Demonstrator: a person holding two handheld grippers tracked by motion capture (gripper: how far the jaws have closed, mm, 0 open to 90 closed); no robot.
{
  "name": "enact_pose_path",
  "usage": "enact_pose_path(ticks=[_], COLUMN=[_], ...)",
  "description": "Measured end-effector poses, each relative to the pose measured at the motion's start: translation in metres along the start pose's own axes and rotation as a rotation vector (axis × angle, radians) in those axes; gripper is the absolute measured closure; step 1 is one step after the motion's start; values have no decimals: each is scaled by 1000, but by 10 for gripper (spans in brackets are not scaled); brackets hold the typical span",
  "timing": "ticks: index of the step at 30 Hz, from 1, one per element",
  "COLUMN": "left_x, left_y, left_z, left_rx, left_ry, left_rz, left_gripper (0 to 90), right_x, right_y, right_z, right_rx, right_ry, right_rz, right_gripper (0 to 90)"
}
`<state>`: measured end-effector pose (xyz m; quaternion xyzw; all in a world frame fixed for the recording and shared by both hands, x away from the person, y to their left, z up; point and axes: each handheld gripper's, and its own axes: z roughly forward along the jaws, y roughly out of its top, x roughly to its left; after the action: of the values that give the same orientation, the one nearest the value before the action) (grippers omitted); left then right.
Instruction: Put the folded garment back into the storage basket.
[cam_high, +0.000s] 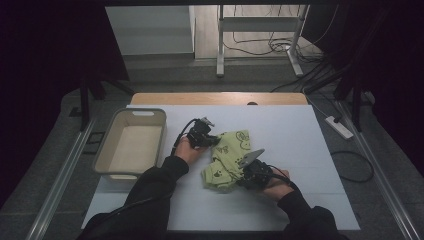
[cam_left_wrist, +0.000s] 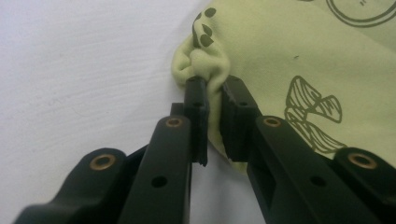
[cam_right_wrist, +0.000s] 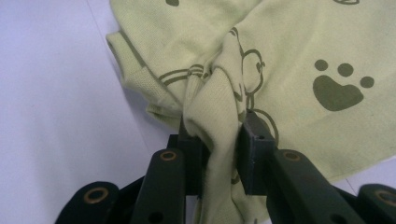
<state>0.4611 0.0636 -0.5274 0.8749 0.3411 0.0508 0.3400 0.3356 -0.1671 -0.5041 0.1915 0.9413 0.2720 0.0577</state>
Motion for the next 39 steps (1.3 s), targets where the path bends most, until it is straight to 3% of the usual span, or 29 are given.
enact_pose_path(ticks=[6,13,26,39], left_x=[-3,-7,-9,-10], left_y=[-1,-2,5,9], left_z=[0,-4,-29,-49], left_rx=[-12,-45,-115,-133], left_ry=[22,50,56,60], left_rz=[16,40,49,57], left_gripper=[831,840,842,842], right_x=[-2,-2,7,13], right_y=[2,5,19,29], right_z=[-3,-9,-28,-40], right_rx=[8,-28,-104,-126], right_ry=[11,29,26,11], right_rz=[29,50,28,-5], right_gripper=[764,773,775,776])
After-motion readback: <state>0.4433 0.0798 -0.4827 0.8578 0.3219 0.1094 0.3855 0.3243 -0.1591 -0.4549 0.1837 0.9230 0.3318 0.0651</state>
